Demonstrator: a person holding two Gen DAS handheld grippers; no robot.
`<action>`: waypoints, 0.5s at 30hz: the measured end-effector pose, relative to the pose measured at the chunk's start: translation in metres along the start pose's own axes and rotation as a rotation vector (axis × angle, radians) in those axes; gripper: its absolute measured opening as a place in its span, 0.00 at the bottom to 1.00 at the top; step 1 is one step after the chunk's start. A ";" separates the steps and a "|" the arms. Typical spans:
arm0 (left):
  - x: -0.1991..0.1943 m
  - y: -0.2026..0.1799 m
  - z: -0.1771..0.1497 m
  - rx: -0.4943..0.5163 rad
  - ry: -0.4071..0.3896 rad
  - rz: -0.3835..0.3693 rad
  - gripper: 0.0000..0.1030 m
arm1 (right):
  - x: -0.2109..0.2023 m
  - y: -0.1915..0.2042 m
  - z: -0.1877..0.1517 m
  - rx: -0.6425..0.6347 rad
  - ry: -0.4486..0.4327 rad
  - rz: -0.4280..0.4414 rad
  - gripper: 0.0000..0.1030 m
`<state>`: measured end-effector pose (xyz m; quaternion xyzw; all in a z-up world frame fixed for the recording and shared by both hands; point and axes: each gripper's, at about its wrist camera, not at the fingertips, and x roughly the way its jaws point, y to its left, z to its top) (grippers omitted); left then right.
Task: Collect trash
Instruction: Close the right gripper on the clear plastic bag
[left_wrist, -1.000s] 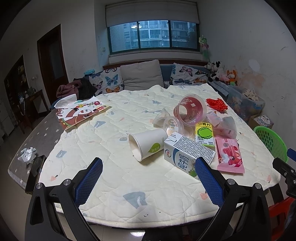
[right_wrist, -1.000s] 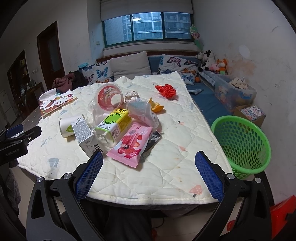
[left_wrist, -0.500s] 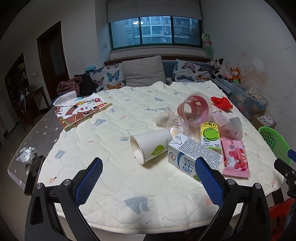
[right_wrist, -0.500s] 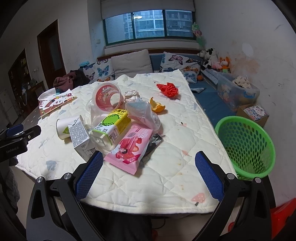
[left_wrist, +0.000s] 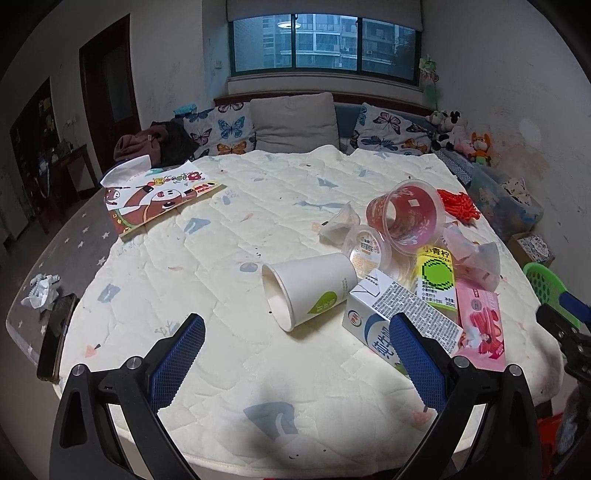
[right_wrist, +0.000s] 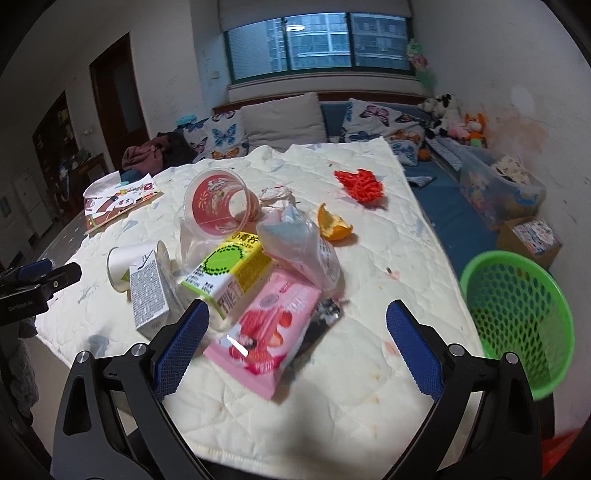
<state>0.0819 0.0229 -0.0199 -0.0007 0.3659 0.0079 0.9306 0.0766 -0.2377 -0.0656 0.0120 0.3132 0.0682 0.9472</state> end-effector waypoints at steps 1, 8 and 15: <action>0.001 0.001 0.001 -0.003 0.003 -0.002 0.94 | 0.005 0.000 0.003 -0.013 0.002 0.002 0.91; 0.009 -0.003 0.006 -0.016 0.045 -0.044 0.94 | 0.043 -0.005 0.019 -0.082 0.025 0.011 0.85; 0.023 -0.019 0.015 -0.025 0.104 -0.100 0.94 | 0.078 -0.005 0.028 -0.166 0.068 0.014 0.77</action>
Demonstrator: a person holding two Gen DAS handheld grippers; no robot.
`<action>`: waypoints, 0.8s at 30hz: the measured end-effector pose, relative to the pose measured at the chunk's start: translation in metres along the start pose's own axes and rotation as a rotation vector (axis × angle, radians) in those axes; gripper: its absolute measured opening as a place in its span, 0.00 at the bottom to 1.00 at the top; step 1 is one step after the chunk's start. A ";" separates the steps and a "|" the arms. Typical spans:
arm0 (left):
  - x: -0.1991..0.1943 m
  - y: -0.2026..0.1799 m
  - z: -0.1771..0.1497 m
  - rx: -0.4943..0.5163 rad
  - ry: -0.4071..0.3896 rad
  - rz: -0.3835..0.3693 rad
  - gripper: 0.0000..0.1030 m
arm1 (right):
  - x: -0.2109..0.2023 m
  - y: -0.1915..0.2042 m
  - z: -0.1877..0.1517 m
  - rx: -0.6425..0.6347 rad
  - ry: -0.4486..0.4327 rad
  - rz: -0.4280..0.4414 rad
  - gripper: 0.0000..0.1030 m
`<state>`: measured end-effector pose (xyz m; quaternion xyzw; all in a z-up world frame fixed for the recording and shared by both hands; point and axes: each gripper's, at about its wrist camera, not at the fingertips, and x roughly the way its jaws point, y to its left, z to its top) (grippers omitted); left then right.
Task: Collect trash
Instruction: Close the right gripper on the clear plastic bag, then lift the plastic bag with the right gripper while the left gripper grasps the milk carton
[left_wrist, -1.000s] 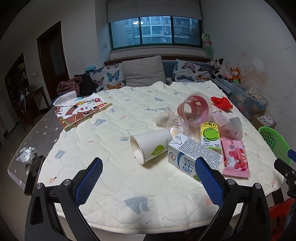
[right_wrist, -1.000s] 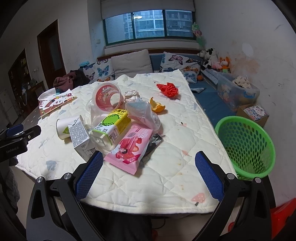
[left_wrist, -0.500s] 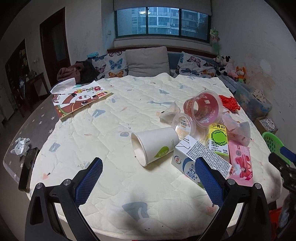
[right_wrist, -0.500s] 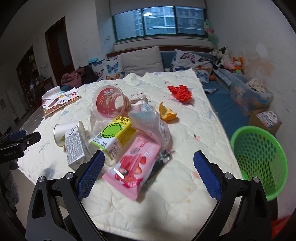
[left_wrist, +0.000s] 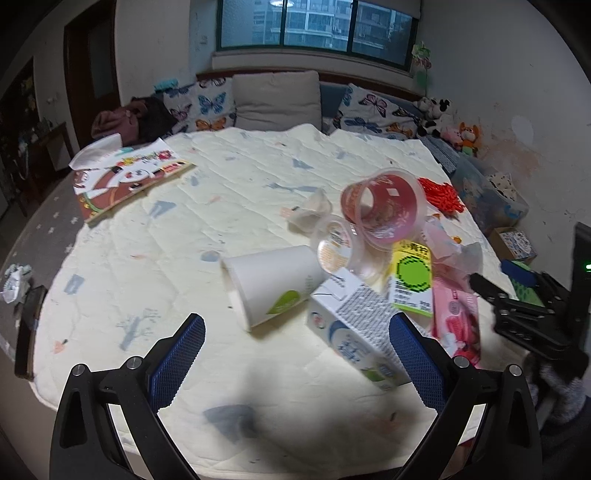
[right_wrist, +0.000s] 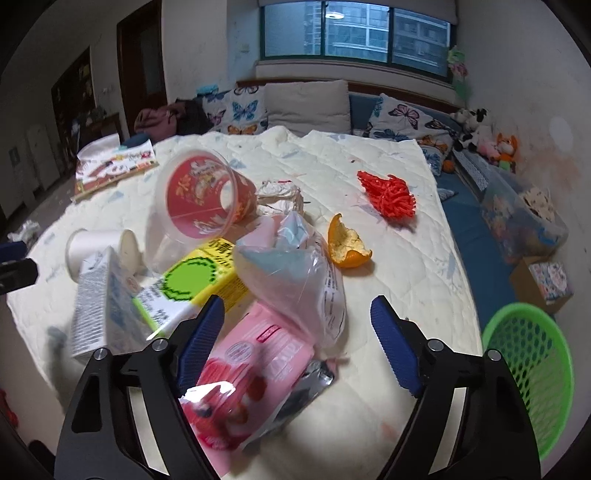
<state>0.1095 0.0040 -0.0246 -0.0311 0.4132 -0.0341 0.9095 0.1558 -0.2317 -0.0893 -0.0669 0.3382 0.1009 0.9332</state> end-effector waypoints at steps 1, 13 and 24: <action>0.003 -0.003 0.002 -0.008 0.015 -0.014 0.94 | 0.003 0.000 0.001 -0.007 0.003 0.003 0.75; 0.047 -0.023 0.008 -0.137 0.204 -0.138 0.93 | 0.019 0.000 0.007 -0.041 0.015 0.012 0.47; 0.068 -0.024 0.009 -0.229 0.267 -0.154 0.72 | -0.008 -0.011 0.008 0.022 -0.037 0.055 0.42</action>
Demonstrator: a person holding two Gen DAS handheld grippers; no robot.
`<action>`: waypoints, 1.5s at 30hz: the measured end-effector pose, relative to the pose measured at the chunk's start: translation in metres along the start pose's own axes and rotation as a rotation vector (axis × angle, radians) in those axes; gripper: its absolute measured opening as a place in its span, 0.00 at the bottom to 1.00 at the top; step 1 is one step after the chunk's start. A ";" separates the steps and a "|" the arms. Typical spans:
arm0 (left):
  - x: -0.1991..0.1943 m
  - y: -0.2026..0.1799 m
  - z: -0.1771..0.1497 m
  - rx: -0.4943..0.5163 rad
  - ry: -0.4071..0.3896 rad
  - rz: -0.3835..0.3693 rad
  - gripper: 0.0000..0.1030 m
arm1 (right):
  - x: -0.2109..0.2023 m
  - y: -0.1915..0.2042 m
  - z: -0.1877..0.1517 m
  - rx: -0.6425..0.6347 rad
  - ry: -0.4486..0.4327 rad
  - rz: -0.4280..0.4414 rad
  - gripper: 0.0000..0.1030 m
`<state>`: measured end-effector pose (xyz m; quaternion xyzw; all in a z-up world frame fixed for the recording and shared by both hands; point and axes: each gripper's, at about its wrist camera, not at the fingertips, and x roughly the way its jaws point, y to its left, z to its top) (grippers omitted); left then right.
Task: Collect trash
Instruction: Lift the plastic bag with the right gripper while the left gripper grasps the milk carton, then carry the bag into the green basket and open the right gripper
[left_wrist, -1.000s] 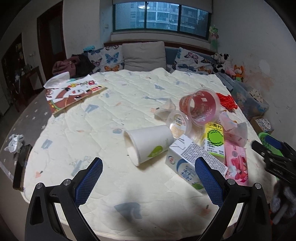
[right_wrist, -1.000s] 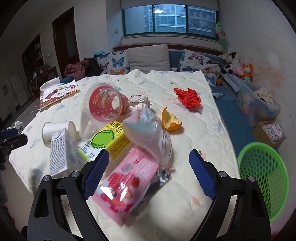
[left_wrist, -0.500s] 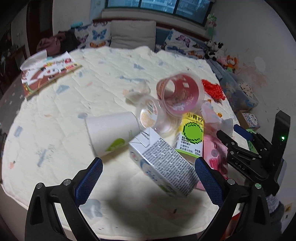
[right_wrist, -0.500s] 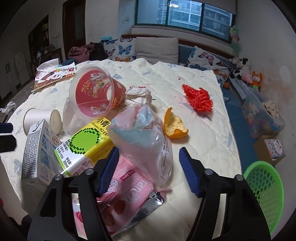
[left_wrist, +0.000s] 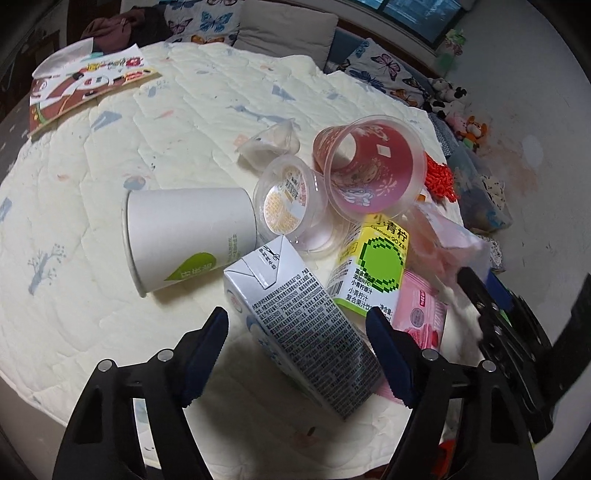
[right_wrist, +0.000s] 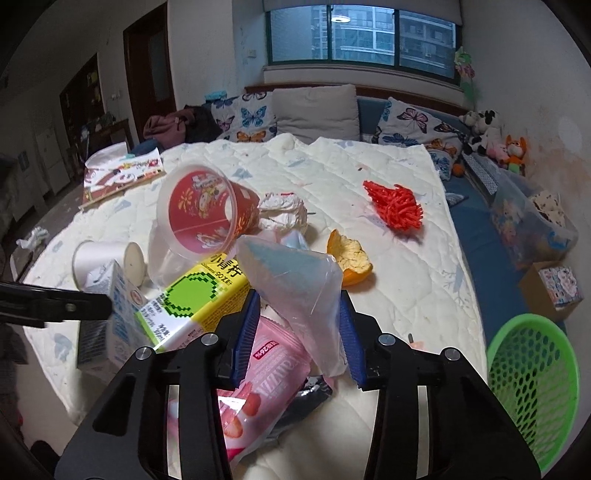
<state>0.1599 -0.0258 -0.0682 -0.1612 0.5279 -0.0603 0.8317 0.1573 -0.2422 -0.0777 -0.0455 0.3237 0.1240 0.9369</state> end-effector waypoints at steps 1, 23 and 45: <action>0.001 0.000 0.001 -0.007 0.002 0.002 0.72 | -0.003 -0.001 0.000 0.004 -0.003 0.001 0.42; -0.004 0.009 -0.008 -0.043 0.044 -0.034 0.48 | -0.073 -0.036 -0.011 0.149 -0.099 0.026 0.42; -0.080 -0.059 0.000 0.255 -0.003 -0.244 0.42 | -0.110 -0.127 -0.050 0.306 -0.105 -0.201 0.42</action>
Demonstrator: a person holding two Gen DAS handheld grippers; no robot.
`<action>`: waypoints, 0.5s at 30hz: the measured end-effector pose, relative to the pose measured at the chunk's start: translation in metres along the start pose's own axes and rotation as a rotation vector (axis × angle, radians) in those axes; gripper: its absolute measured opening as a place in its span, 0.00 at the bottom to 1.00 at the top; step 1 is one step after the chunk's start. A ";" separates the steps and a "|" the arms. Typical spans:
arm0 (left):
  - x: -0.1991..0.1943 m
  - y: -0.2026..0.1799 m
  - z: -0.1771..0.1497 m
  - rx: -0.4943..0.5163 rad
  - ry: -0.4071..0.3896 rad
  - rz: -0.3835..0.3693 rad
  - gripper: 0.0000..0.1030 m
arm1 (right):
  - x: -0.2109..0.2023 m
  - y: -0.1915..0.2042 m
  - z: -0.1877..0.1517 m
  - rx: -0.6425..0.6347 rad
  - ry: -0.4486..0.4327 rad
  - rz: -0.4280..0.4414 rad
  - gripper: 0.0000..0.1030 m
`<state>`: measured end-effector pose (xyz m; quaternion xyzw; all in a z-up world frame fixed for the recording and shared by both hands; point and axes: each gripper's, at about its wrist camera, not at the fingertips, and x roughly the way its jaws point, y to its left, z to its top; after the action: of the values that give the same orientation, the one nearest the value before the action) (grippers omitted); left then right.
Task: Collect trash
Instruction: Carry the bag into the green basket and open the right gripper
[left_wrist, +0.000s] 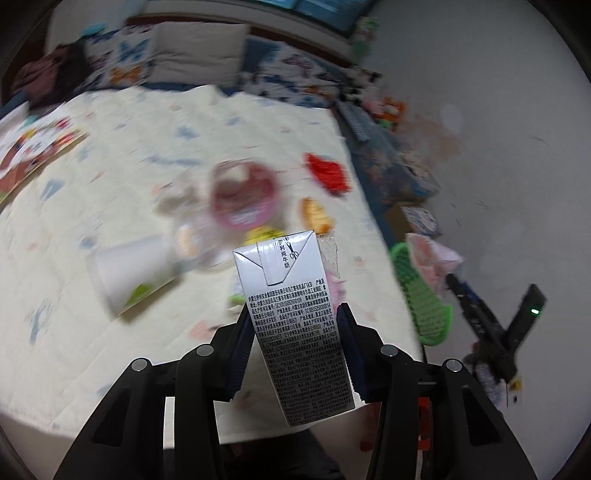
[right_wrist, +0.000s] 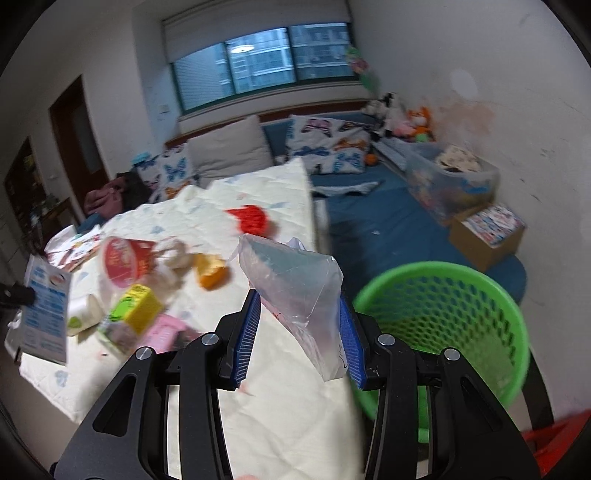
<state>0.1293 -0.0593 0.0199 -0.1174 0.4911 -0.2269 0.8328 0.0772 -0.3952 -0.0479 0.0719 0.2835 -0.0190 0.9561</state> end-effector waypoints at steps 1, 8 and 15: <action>0.005 -0.012 0.005 0.024 0.007 -0.023 0.42 | 0.001 -0.007 -0.001 0.009 0.007 -0.016 0.42; 0.046 -0.093 0.029 0.172 0.062 -0.146 0.42 | 0.013 -0.063 -0.018 0.084 0.068 -0.120 0.42; 0.100 -0.167 0.049 0.286 0.128 -0.227 0.42 | 0.032 -0.104 -0.039 0.168 0.133 -0.160 0.43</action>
<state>0.1692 -0.2554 0.0370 -0.0380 0.4897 -0.3938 0.7770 0.0753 -0.4922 -0.1110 0.1298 0.3485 -0.1140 0.9213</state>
